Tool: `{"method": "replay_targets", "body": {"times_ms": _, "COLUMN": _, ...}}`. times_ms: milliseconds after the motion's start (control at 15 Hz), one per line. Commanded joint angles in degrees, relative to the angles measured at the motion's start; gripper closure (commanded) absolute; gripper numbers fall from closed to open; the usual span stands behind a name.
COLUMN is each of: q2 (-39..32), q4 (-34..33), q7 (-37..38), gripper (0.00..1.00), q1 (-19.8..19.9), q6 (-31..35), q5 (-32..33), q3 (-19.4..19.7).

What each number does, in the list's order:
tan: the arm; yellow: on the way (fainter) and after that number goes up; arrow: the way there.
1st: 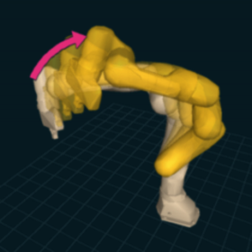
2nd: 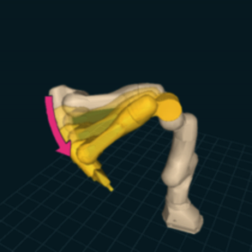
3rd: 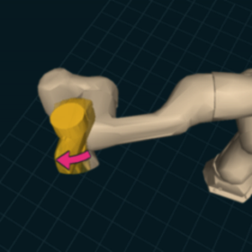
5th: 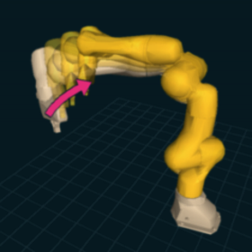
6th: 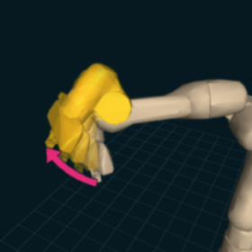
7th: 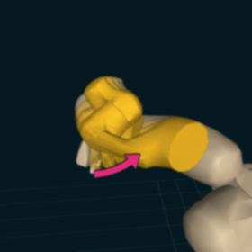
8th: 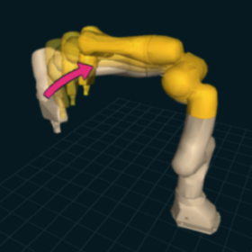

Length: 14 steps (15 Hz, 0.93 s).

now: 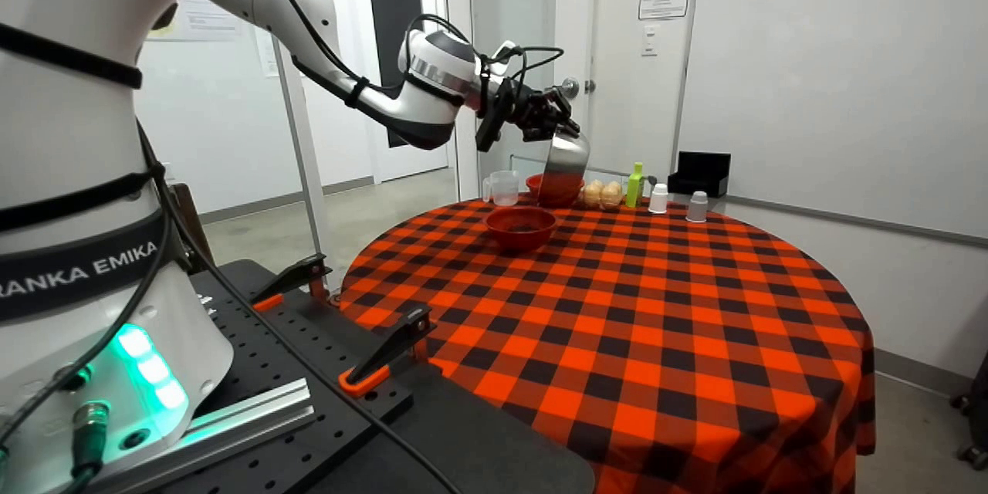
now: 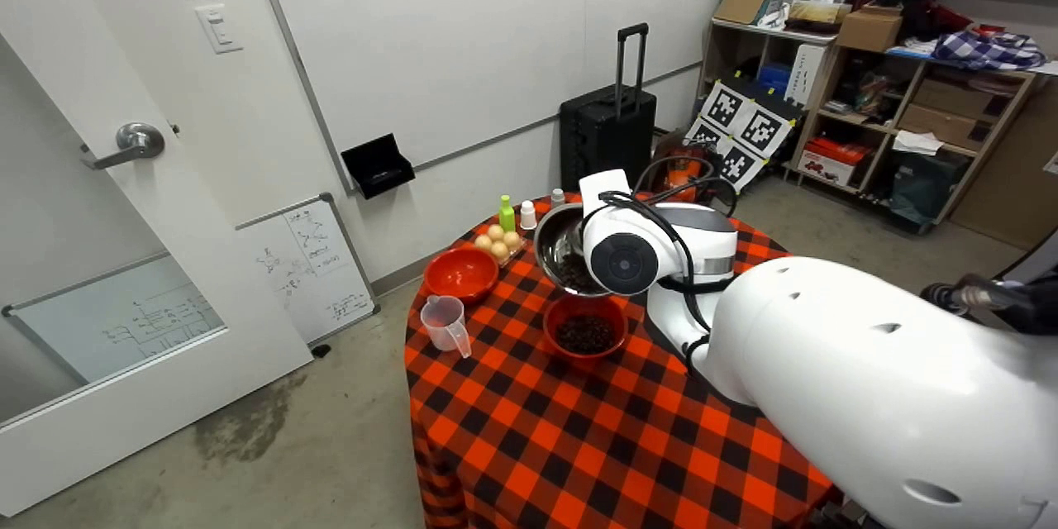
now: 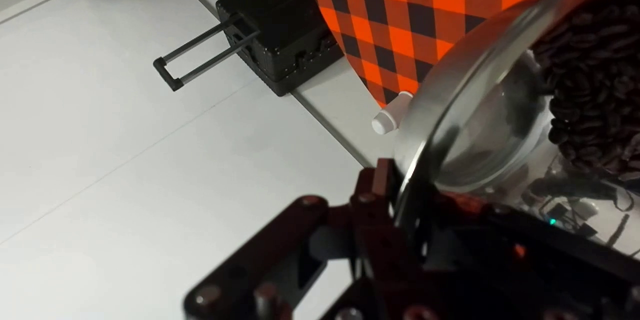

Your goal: Pour the contents in the silver bowl into the red bowl

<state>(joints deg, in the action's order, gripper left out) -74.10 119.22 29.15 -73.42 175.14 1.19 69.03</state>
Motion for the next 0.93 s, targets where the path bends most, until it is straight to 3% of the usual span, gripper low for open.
{"method": "replay_targets", "body": {"times_ms": 0, "q2": -3.1, "q4": 1.0, "q7": -2.5, "gripper": 0.99, "q1": -1.4, "q6": 2.7, "q5": -3.9, "q3": 1.4}}
{"method": "replay_targets", "body": {"times_ms": 867, "q2": -7.9, "q4": 3.4, "q7": -4.6, "gripper": 0.99, "q1": -5.7, "q6": 4.3, "q5": -8.1, "q3": 3.1}}
